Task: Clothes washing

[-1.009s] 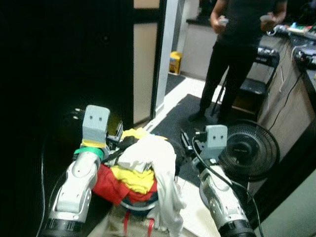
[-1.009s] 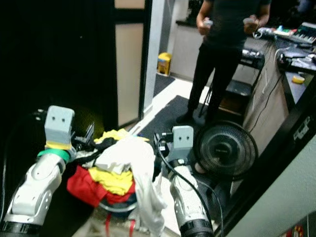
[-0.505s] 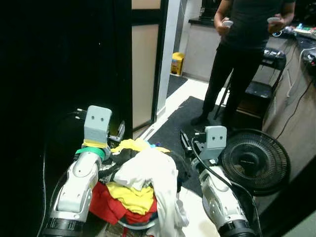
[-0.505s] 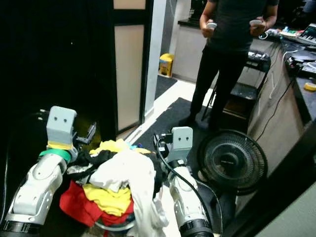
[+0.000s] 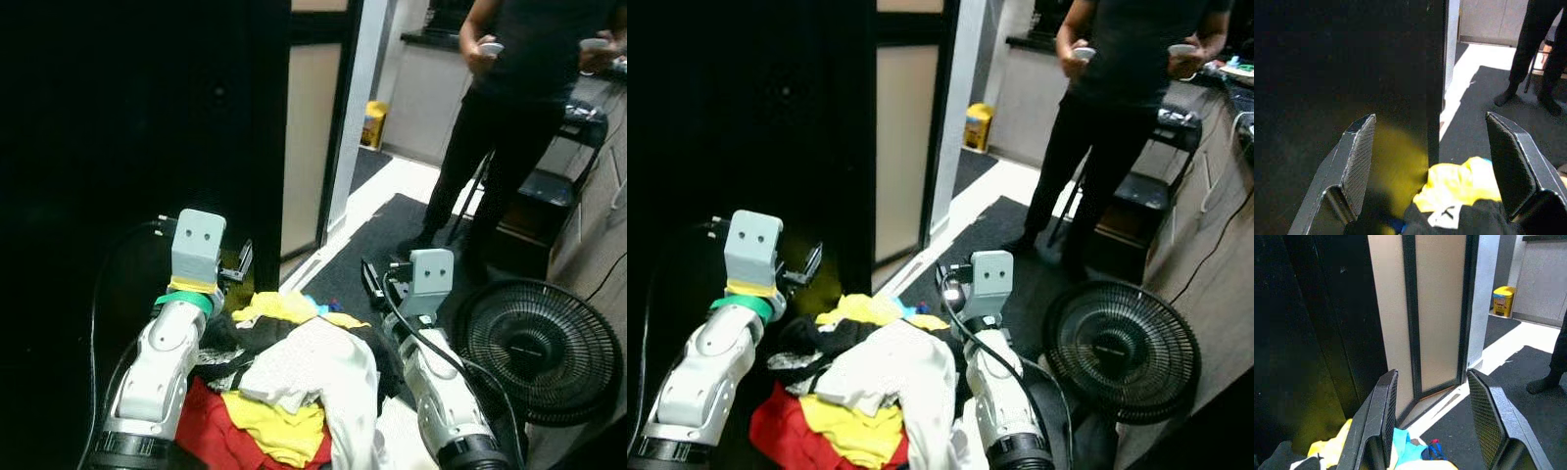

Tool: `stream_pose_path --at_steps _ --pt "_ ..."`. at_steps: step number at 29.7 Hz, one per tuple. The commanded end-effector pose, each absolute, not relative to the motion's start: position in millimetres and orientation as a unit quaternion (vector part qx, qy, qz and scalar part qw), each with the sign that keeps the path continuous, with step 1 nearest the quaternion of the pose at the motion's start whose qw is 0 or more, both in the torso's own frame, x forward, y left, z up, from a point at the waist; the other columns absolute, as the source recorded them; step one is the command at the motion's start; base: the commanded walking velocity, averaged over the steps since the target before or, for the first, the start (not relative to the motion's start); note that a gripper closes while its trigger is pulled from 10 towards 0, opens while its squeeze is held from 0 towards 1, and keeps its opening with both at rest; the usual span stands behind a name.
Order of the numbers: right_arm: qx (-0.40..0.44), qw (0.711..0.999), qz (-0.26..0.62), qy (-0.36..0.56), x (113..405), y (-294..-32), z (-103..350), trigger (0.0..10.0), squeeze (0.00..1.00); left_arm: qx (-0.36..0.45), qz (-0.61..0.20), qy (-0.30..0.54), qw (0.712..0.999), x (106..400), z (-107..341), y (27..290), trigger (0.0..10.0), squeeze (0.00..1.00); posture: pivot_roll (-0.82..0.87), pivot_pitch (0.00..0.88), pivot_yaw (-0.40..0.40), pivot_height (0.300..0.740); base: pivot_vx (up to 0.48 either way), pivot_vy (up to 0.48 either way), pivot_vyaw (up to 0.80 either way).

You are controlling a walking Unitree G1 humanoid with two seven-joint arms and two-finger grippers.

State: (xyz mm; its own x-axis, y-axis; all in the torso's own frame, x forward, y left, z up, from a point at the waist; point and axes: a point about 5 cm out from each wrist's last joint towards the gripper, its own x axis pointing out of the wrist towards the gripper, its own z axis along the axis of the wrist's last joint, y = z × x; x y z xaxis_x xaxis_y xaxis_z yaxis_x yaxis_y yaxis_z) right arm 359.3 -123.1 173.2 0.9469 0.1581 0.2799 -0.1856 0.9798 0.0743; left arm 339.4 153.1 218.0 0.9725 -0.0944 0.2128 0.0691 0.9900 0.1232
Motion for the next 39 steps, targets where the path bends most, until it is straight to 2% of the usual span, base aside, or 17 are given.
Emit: stream_pose_path --at_steps 1,13,28,39 --pt "0.048 0.988 0.08 -0.124 357.7 -127.5 163.6 10.0 0.0 0.06 -0.047 -0.101 0.992 338.4 212.1 151.1 10.0 0.0 0.02 0.008 0.014 0.74 0.0 0.0 0.0" --pt "0.035 0.989 0.078 -0.118 356.6 -130.8 157.9 10.0 0.0 0.065 -0.073 -0.067 0.993 333.4 192.7 149.8 10.0 0.0 0.02 0.007 0.015 0.74 0.0 0.0 0.0" --pt "-0.021 0.99 0.09 -0.104 350.3 -128.4 139.0 10.0 0.0 0.086 -0.098 0.02 0.991 321.2 143.9 154.8 10.0 0.0 0.02 0.024 0.016 0.74 0.0 0.0 0.0" --pt "-0.028 0.992 0.079 -0.091 348.8 -135.8 130.3 10.0 0.0 0.088 -0.102 0.029 0.99 318.6 137.8 153.0 10.0 0.0 0.02 0.034 0.017 0.74 0.0 0.0 0.0"
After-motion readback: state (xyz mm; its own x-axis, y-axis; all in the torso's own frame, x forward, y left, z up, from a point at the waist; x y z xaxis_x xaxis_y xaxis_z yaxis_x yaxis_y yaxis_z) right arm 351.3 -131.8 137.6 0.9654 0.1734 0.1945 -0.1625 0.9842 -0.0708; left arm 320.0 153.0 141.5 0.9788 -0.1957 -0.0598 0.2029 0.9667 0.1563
